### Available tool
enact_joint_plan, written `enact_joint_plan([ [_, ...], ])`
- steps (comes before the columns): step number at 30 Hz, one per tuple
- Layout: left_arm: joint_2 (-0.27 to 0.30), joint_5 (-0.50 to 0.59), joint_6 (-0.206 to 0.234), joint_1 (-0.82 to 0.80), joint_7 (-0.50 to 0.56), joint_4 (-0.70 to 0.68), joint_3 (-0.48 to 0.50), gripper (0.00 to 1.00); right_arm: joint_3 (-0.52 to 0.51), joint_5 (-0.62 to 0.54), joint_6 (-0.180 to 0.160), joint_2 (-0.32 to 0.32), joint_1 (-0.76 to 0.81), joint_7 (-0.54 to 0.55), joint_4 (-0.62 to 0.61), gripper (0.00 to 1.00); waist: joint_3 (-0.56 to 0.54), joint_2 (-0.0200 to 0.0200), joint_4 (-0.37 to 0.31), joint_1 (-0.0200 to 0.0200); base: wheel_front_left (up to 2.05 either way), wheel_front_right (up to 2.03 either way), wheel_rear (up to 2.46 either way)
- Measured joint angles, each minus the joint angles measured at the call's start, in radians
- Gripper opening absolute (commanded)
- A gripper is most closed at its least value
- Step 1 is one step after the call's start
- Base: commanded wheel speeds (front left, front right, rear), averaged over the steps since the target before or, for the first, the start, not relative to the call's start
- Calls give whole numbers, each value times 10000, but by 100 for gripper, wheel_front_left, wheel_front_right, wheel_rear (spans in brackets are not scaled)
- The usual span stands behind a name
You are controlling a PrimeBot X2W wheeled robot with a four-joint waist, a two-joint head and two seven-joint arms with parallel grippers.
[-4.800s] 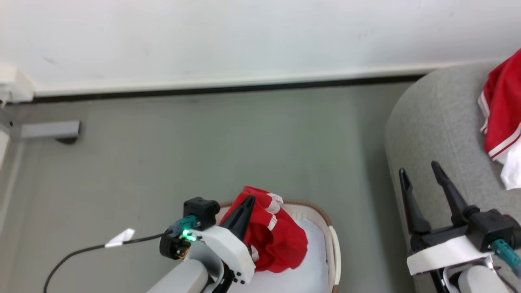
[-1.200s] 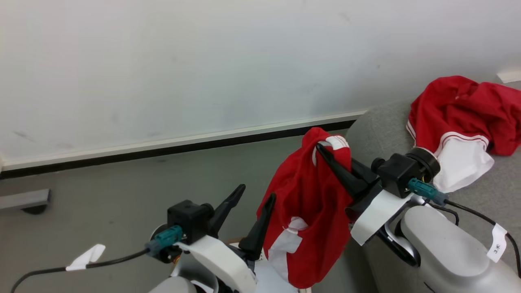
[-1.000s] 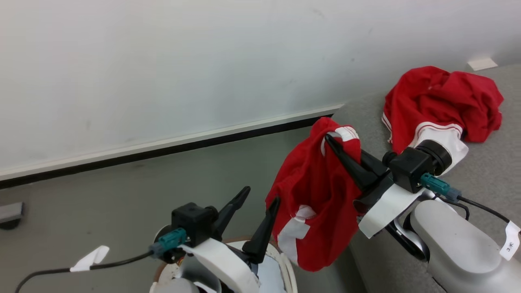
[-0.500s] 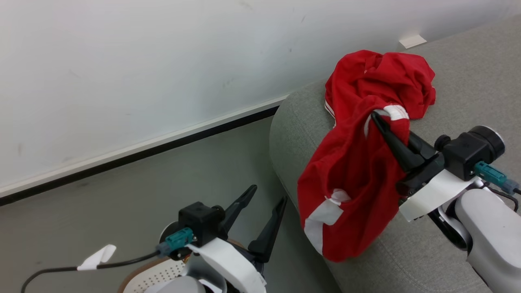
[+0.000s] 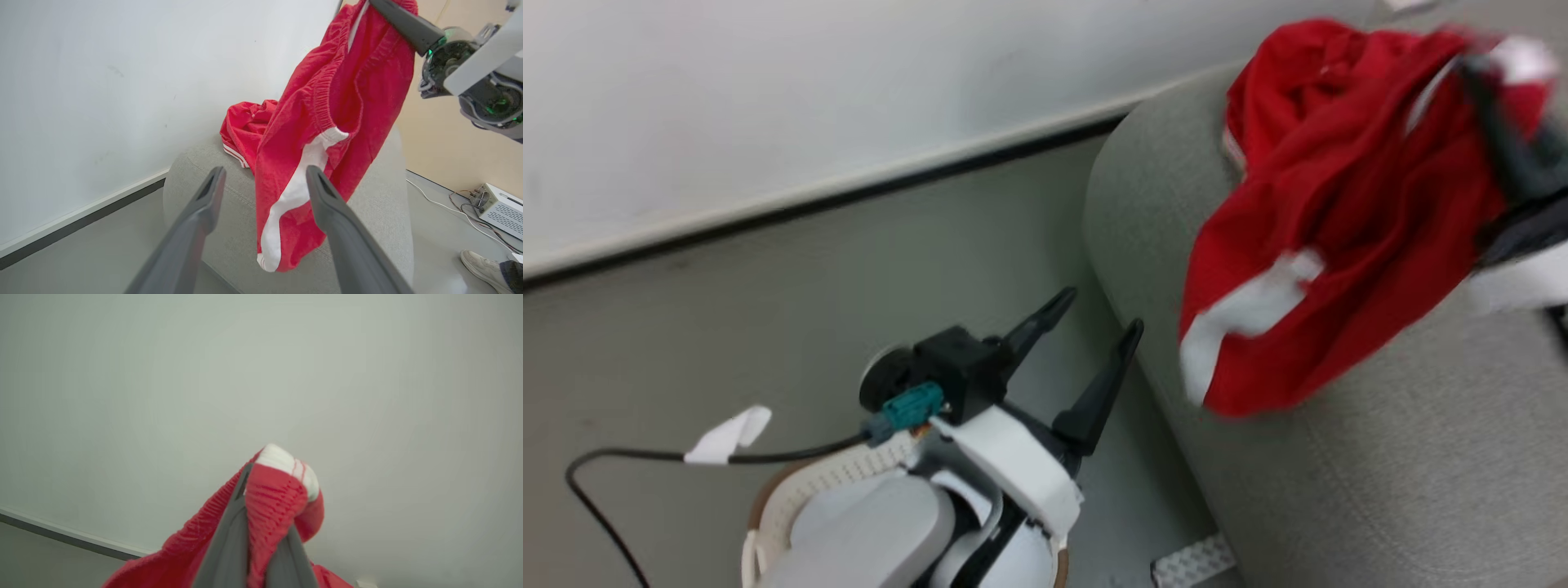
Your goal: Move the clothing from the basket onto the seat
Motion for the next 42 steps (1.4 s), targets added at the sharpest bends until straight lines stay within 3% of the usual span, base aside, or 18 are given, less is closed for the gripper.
enact_joint_plan([
  [12, -614, 606, -472, -2275, 247, 10, -21, 100, -3260, -130, 0, -2094, -4353, 384, 1547, 0, 3055, -1, 1000, 4, 0, 0, 0],
  [17, -888, 660, -614, -2778, 100, 144, -27, 100, -4282, -761, 0, -3003, -5544, 744, 3005, 0, 4068, -2, 1491, 3, 0, 0, 0],
  [21, -1120, 744, -642, -3063, -15, 278, -52, 100, -4859, -1170, 0, -3108, -5532, 782, 4650, 0, 4690, -2, 1893, 3, 0, 0, 0],
  [25, -1258, 748, -629, -3071, -153, 552, -105, 100, -5428, -1329, 0, -2533, -4641, 403, 6286, 0, 5034, -1, 2320, 2, 0, 0, 0],
  [27, -1310, 746, -625, -2999, -217, 660, -128, 100, -5676, -1409, 0, -2140, -4089, 244, 6934, 25, 5071, -1, 2489, 3, 0, 0, 0],
  [28, -1329, 742, -625, -2964, -255, 700, -159, 100, -5706, -1442, 0, -2027, -3876, 190, 7089, 56, 5057, -1, 2547, 2, 0, 0, 0],
  [29, -1342, 721, -625, -2930, -280, 756, -163, 100, -5726, -1482, 0, -1954, -3676, 150, 7189, 97, 5011, -1, 2581, 2, 0, 0, 0],
  [35, -1187, 556, -539, -2647, -426, 930, -38, 100, -5739, -1498, 0, -1638, -2700, 29, 7267, 100, 4474, -1, 2550, 0, 0, 0, 0],
  [42, -909, 430, -372, -2178, -817, 1269, 236, 100, -5524, -1580, 0, -1104, -1015, 21, 5513, 100, 3556, -1, 2367, 0, 0, 0, 0],
])
